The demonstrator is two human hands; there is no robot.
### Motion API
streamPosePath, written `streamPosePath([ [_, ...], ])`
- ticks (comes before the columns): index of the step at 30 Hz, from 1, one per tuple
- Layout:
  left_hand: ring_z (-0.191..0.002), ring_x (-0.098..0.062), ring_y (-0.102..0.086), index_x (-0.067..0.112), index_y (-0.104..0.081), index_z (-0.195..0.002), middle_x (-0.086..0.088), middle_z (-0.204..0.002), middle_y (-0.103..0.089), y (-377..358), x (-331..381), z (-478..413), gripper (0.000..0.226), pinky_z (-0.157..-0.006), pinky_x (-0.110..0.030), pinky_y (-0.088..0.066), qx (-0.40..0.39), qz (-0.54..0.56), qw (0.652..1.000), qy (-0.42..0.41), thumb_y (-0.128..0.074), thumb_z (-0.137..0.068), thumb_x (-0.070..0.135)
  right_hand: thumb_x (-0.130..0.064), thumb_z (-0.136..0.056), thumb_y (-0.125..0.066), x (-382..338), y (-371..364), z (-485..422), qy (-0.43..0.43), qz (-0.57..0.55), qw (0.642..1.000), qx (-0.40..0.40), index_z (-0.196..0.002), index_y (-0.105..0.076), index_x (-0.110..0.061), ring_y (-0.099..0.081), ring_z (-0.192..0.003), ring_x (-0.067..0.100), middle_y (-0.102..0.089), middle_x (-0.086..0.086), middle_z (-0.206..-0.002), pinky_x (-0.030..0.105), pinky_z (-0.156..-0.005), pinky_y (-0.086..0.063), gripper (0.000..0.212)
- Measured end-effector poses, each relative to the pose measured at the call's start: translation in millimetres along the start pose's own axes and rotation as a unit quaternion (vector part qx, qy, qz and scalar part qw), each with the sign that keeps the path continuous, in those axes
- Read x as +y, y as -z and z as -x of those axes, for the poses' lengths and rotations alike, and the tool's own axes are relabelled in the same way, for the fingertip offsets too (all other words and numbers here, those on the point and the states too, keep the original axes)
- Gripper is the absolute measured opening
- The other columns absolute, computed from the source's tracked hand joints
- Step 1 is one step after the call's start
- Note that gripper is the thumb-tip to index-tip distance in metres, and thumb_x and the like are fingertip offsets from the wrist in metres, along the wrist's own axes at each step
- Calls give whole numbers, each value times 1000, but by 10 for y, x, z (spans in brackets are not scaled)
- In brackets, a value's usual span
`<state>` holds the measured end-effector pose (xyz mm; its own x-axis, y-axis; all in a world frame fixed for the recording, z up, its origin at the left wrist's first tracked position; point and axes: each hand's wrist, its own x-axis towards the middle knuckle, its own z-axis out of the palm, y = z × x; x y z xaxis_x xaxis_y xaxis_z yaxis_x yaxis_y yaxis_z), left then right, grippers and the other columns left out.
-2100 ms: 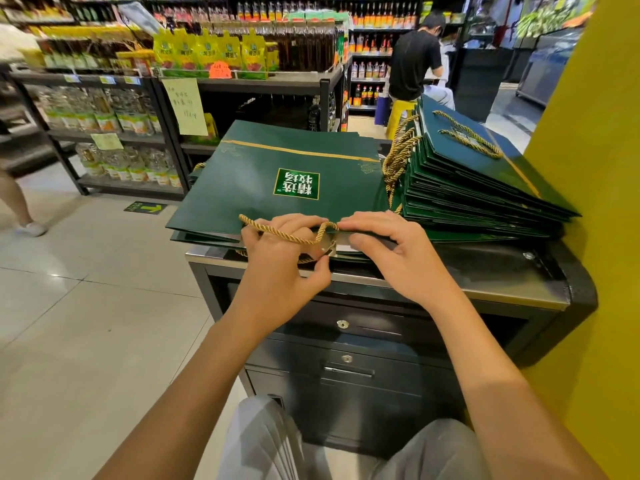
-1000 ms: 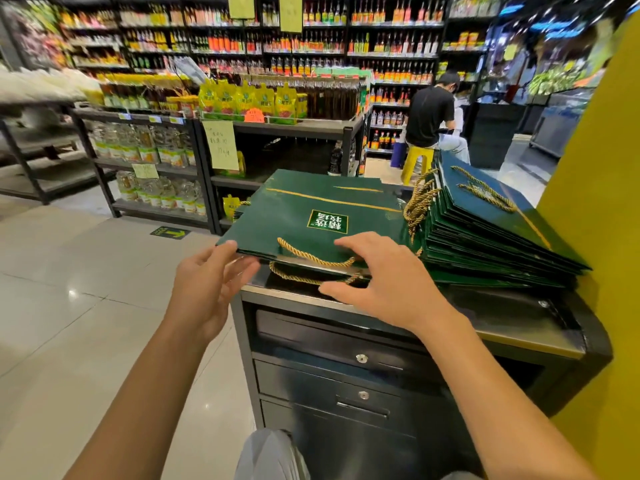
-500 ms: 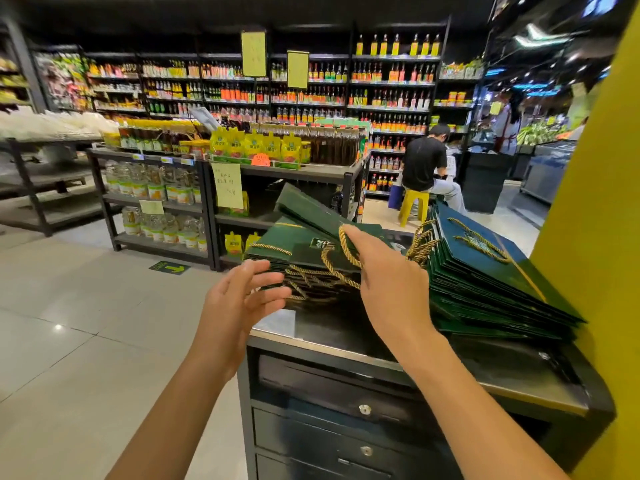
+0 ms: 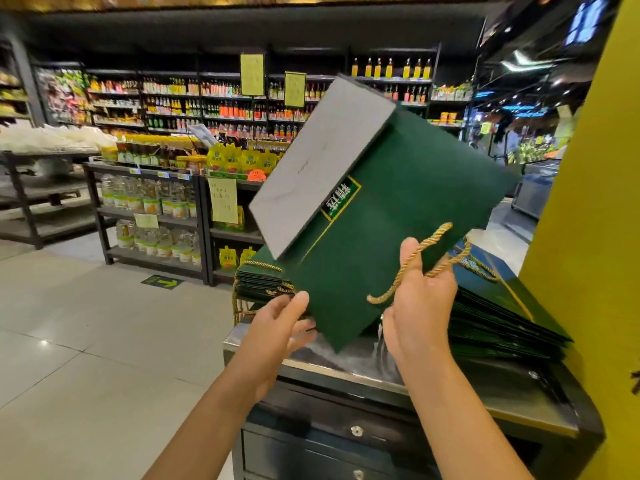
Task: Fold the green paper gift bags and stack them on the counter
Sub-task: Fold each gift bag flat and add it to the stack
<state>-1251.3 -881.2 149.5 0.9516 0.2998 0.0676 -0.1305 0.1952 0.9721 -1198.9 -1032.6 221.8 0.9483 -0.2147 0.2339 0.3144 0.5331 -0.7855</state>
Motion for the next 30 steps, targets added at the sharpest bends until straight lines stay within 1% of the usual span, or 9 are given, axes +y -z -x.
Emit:
streamPosePath([
  [2, -111, -19, -71, 19, -58, -132, -1, -123, -73, -34, -5, 4, 30, -87, -37, -61, 5, 34, 999, -16, -58, -102, 23, -21, -102, -61, 96, 23, 23, -72, -67, 995, -16, -105, -62, -23, -69, -107, 16, -73, 1, -111, 39, -98, -53, 4],
  [4, -113, -22, -70, 17, -55, -133, -3, -127, -71, -5, -2, -10, 31, -81, -41, -62, 19, 88, 995, -33, -55, -102, 11, -17, -101, -61, 174, 82, 36, -117, -72, 990, -29, -108, -63, -18, -69, -113, 26, -72, 10, -120, 47, -100, -54, 7],
  [9, -114, -24, -69, 20, -51, -139, -4, -130, -69, 252, 79, -64, 34, -77, -36, -63, 52, 104, 991, -59, -48, -106, 10, -16, -103, -56, 291, 395, 9, -179, 79, 967, -163, -118, -64, -4, -74, -103, 24, -77, 9, -108, 35, -81, -61, 20],
  [14, -106, -23, -72, 19, -56, -134, -5, -122, -72, 461, 60, -164, 28, -66, -33, -61, 110, 41, 992, -51, -46, -108, 16, -24, -101, -62, 270, 701, 21, -207, 367, 852, -311, -103, -71, -6, -67, -67, 19, -77, 10, -90, 33, -60, -56, 21],
  [18, -101, -19, -73, 21, -60, -125, -4, -119, -72, 527, -128, -269, 21, -74, -33, -61, 140, -31, 988, -53, -47, -108, 17, -29, -98, -64, 190, 769, 40, -112, 481, 778, -389, -94, -74, -17, -59, -54, 14, -74, 4, -74, 22, -50, -46, 16],
  [21, -104, -22, -72, 24, -63, -118, -2, -115, -73, 570, -253, -336, 17, -80, -35, -60, 161, -97, 980, -65, -50, -107, 20, -34, -91, -73, 254, 699, 87, 25, 465, 795, -388, -88, -74, -25, -54, -56, 7, -68, 3, -68, 22, -58, -47, 10],
  [23, -104, -21, -70, 24, -61, -118, 0, -113, -71, 581, -287, -364, 16, -86, -40, -60, 171, -162, 968, -87, -50, -106, 22, -39, -83, -81, 383, 631, 109, 122, 460, 789, -387, -94, -73, -28, -56, -70, 3, -66, -5, -75, 24, -69, -48, 18],
  [26, -103, -19, -69, 24, -59, -121, 1, -114, -70, 600, -329, -379, 18, -91, -49, -58, 174, -233, 951, -109, -51, -106, 27, -54, -78, -79, 668, 500, 102, 230, 542, 698, -408, -116, -71, -30, -52, -106, 10, -63, -11, -109, 29, -94, -38, 46],
  [30, -102, -17, -70, 26, -60, -123, 5, -113, -71, 636, -403, -364, 28, -83, -51, -60, 166, -273, 940, -120, -51, -101, 40, -52, -80, -78, 944, 397, 93, 255, 593, 657, -389, -121, -73, -27, -49, -115, 19, -62, -4, -118, 38, -101, -36, 48],
])
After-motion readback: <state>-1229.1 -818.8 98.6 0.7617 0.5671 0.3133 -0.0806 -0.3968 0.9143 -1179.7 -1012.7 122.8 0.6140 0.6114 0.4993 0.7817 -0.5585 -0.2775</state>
